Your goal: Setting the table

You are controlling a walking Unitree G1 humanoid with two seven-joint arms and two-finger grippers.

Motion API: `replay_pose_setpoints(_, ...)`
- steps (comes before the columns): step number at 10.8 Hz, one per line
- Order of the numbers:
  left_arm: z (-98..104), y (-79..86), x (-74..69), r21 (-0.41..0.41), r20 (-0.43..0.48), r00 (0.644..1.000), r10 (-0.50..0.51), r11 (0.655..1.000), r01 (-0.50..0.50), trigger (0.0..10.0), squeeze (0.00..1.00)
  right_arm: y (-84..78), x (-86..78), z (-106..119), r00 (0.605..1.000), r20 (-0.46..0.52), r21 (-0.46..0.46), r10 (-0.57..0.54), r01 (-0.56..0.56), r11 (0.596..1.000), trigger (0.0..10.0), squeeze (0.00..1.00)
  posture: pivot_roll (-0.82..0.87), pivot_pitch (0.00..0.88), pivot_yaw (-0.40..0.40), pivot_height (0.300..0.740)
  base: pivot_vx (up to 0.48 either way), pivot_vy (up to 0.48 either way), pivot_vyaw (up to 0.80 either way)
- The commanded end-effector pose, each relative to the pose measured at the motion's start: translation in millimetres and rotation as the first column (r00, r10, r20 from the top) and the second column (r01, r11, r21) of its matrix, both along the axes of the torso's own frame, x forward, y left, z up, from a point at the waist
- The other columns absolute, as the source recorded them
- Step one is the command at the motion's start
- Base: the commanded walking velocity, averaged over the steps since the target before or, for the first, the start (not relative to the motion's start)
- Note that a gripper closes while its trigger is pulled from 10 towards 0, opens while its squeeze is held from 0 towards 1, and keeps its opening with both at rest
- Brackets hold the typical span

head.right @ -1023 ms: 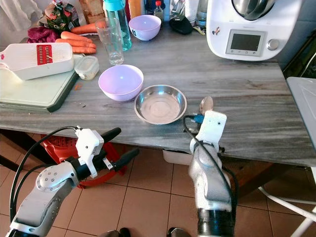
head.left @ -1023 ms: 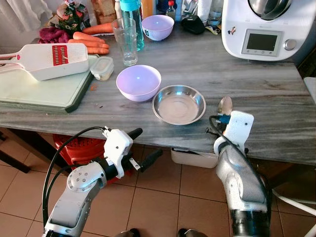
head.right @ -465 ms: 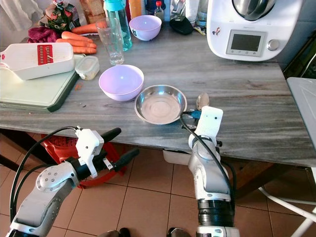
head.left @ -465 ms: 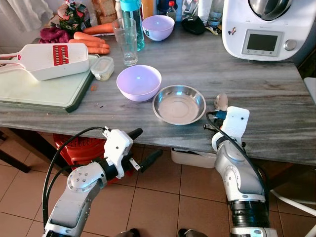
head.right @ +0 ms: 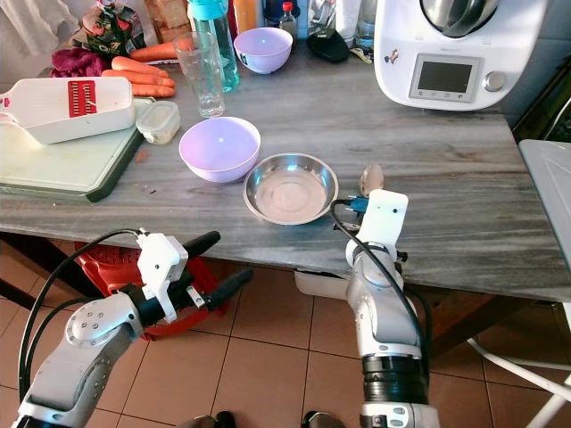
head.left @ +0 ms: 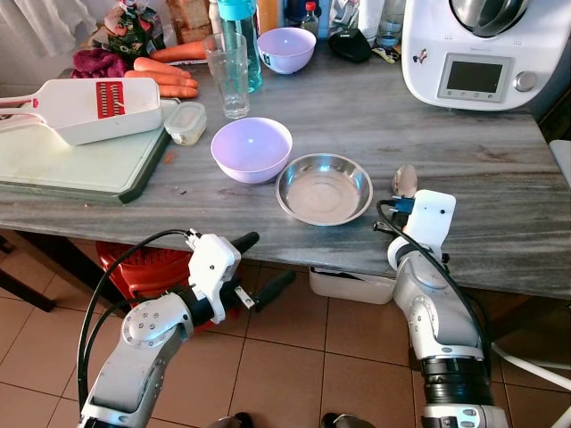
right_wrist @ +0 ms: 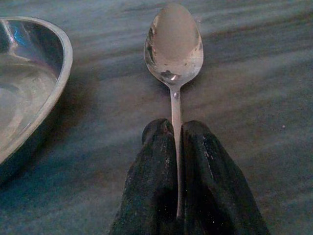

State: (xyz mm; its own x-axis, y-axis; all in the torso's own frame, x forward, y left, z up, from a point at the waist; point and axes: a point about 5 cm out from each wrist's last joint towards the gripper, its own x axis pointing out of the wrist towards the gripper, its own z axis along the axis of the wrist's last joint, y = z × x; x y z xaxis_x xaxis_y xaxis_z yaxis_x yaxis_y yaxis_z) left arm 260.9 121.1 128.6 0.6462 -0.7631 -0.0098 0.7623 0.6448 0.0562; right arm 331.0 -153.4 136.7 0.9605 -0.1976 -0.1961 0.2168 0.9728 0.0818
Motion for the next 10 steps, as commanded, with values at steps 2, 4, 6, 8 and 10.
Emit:
replay_pose_setpoints(2, -0.1, -1.4, -3.9, 0.003, -0.003, 1.0, -0.02, 1.0, 0.02, 10.0, 0.0, -1.8, 0.9, -9.3, 0.999, -0.036, 0.013, 0.005, -0.005, 1.0, 10.0, 0.29, -0.01, 0.172, 0.043, 0.74, 0.0, 0.0, 0.0)
replay_pose_setpoints(4, 0.0, -1.6, -3.1, 0.002, -0.004, 1.0, -0.018, 1.0, 0.018, 10.0, 0.0, -2.5, 0.7, -10.9, 0.999, -0.037, 0.014, 0.004, -0.004, 1.0, 10.0, 1.0, -0.01, 0.171, 0.043, 0.74, 0.0, 0.0, 0.0)
replay_pose_setpoints(6, -0.7, -1.7, -3.0, 0.004, -0.006, 1.0, -0.017, 1.0, 0.017, 10.0, 0.0, -4.1, 0.2, -9.3, 1.0, -0.02, 0.011, -0.003, 0.003, 1.0, 10.0, 1.0, -0.01, 0.169, 0.043, 0.74, 0.0, 0.0, 0.0)
replay_pose_setpoints(8, -1.0, -2.0, -2.2, 0.004, -0.004, 1.0, -0.014, 1.0, 0.014, 10.0, 0.0, -3.8, 1.4, 0.0, 1.0, 0.031, -0.003, 0.004, -0.004, 1.0, 10.0, 1.0, -0.01, 0.163, 0.042, 0.74, 0.0, 0.0, 0.0)
replay_pose_setpoints(10, -0.6, -2.3, -0.8, 0.002, 0.002, 1.0, -0.009, 1.0, 0.009, 10.0, 0.0, -4.0, 1.2, 20.3, 0.992, 0.128, -0.06, 0.007, 0.001, 0.998, 10.0, 1.0, -0.01, 0.156, 0.04, 0.74, 0.0, 0.0, 0.0)
